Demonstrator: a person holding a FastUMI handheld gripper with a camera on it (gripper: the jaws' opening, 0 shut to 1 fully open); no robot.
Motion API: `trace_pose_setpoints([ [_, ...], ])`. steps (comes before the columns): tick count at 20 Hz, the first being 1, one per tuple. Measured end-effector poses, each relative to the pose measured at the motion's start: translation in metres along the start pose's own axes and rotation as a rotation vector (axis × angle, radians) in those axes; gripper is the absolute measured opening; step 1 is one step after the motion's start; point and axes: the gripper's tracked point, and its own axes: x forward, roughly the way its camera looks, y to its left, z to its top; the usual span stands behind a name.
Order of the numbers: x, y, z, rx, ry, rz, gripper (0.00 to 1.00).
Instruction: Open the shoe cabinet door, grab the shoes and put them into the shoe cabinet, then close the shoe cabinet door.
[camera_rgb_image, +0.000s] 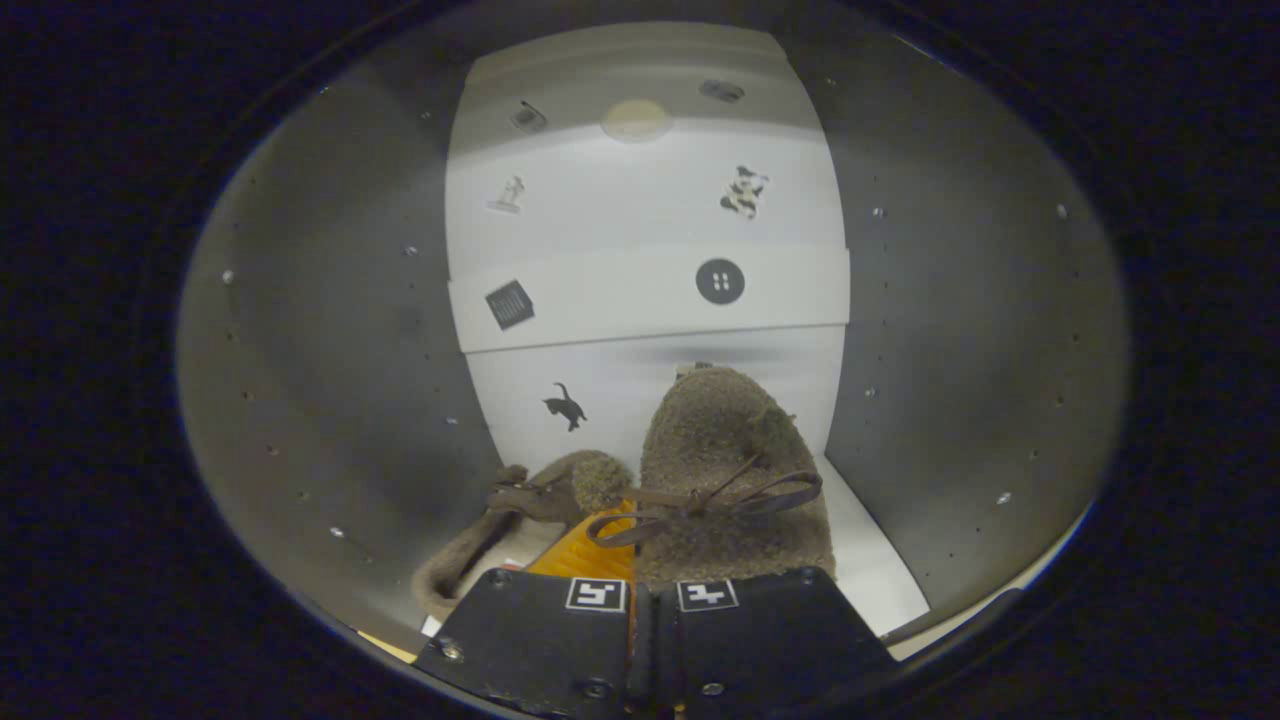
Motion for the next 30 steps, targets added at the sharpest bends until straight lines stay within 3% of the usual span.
trace_pose_setpoints([
  [11,0.051,-0.021,-0.041,0.006,0.232,-0.052,0.06],
  [19,0.046,-0.021,-0.040,-0.022,0.236,-0.094,0.12],
  [22,0.037,-0.016,-0.042,-0.055,0.223,-0.076,0.21],
  [27,0.007,-0.002,-0.038,-0.071,0.178,-0.039,0.63],
  [30,-0.019,-0.003,-0.027,-0.076,0.120,-0.054,0.63],
])
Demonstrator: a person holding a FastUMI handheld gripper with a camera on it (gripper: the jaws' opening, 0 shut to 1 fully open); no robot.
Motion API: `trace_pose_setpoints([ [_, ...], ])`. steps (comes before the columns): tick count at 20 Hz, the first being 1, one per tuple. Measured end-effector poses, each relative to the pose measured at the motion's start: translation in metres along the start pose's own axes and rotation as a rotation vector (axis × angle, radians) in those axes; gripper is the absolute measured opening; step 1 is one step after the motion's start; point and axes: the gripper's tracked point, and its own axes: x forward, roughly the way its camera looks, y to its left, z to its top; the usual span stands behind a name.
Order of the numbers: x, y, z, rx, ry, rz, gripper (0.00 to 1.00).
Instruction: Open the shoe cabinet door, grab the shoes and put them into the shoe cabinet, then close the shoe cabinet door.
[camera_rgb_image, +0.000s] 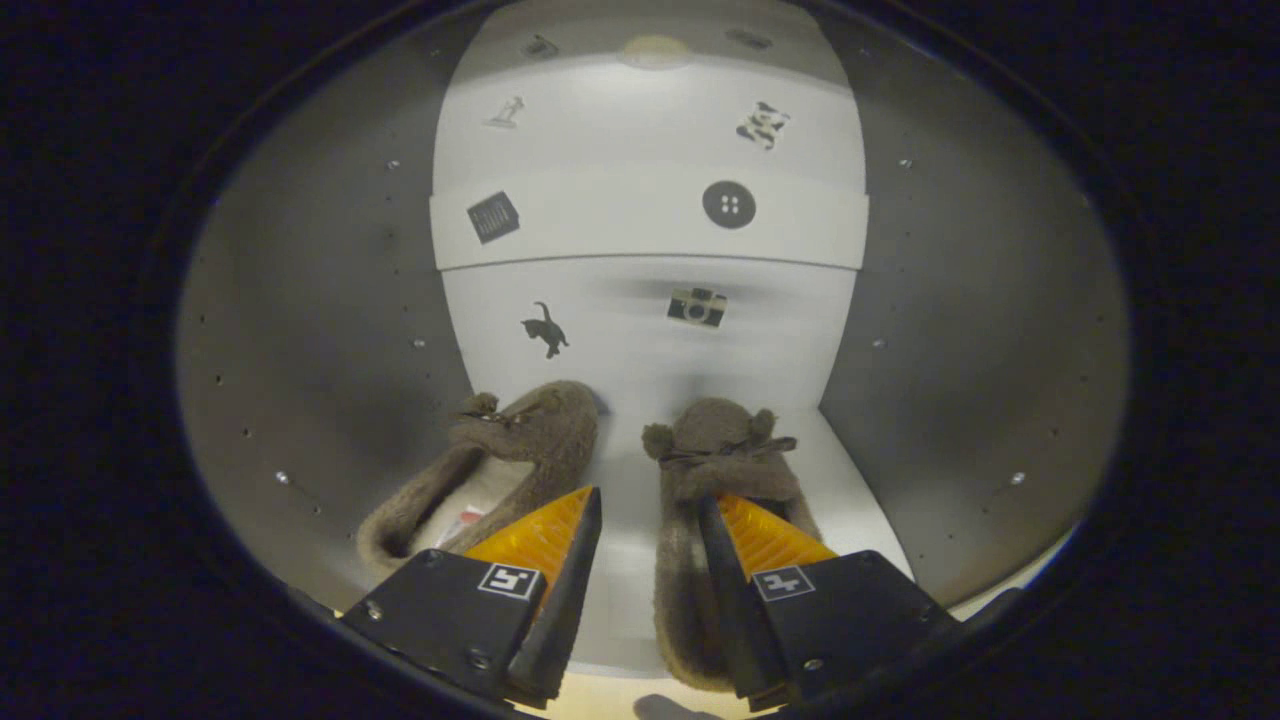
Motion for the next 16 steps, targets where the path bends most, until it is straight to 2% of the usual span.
trace_pose_setpoints([
  [1,-0.011,0.002,0.004,0.007,-0.021,0.009,0.64],
  [2,-0.020,0.001,0.006,0.006,-0.037,0.008,0.69],
  [4,-0.043,0.001,0.010,-0.008,-0.074,0.003,0.73],
  [11,-0.136,0.019,-0.002,-0.043,-0.175,0.024,0.73],
  [16,-0.224,0.033,-0.017,-0.054,-0.263,0.055,0.73],
])
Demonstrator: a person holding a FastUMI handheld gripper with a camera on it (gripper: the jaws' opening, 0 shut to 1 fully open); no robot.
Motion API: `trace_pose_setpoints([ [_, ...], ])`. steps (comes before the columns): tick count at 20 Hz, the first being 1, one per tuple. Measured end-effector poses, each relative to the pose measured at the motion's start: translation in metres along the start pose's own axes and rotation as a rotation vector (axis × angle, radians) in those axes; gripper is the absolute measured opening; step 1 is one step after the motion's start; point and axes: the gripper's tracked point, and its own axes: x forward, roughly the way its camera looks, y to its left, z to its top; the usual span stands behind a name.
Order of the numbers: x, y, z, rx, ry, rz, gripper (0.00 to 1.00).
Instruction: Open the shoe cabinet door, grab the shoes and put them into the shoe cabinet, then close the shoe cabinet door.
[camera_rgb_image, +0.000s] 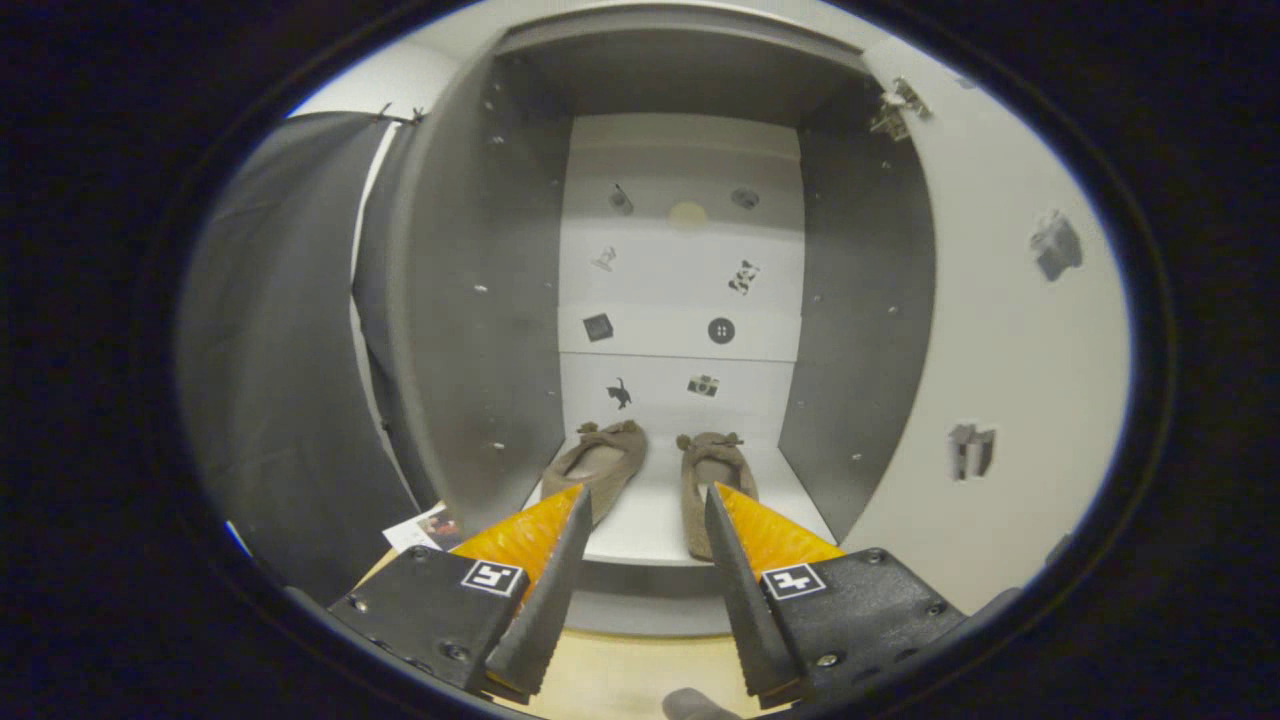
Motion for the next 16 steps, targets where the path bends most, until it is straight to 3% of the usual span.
trace_pose_setpoints([
  [1,-0.021,0.003,0.002,0.004,-0.018,0.007,0.73],
  [6,-0.127,0.005,0.006,-0.010,-0.103,0.019,1.00],
  [12,-0.239,0.004,-0.007,0.001,-0.134,0.086,1.00],
  [16,-0.299,-0.023,-0.021,-0.007,-0.139,0.081,1.00],
])
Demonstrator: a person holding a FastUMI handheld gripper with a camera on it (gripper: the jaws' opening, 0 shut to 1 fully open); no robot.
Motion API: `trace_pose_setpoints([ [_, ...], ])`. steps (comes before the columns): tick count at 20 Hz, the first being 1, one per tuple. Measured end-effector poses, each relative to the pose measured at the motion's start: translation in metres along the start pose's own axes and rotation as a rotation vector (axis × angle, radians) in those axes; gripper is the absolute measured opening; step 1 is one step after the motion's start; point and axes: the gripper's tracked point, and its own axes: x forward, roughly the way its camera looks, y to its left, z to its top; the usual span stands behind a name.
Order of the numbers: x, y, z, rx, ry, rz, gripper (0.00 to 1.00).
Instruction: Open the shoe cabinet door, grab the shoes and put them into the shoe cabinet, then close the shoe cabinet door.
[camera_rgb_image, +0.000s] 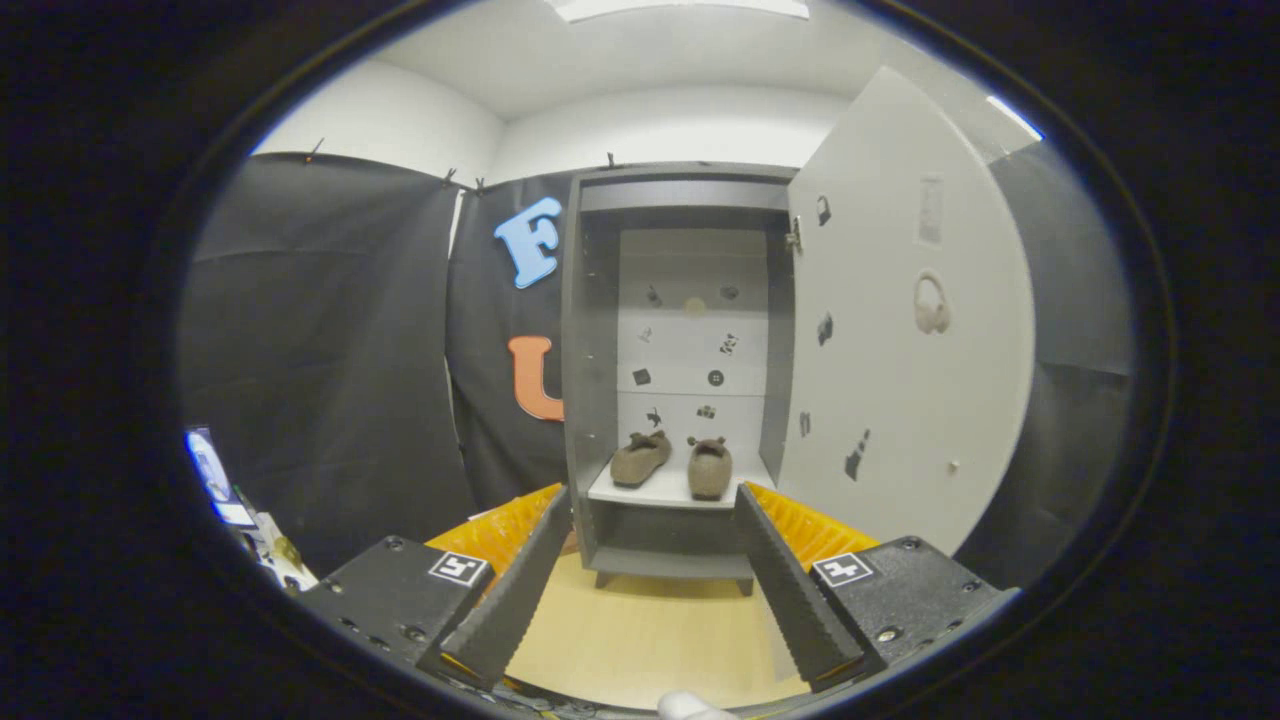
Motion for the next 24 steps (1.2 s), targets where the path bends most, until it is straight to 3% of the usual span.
trace_pose_setpoints([
  [3,-0.036,-0.028,-0.006,-0.004,-0.018,-0.034,1.00],
  [7,-0.072,-0.091,-0.010,0.023,-0.028,-0.141,1.00],
  [13,-0.102,-0.189,-0.014,0.026,-0.036,-0.268,1.00],
  [16,-0.096,-0.227,-0.016,0.043,-0.029,-0.264,1.00],
  [24,-0.018,-0.286,-0.029,0.077,0.027,-0.088,1.00],
])
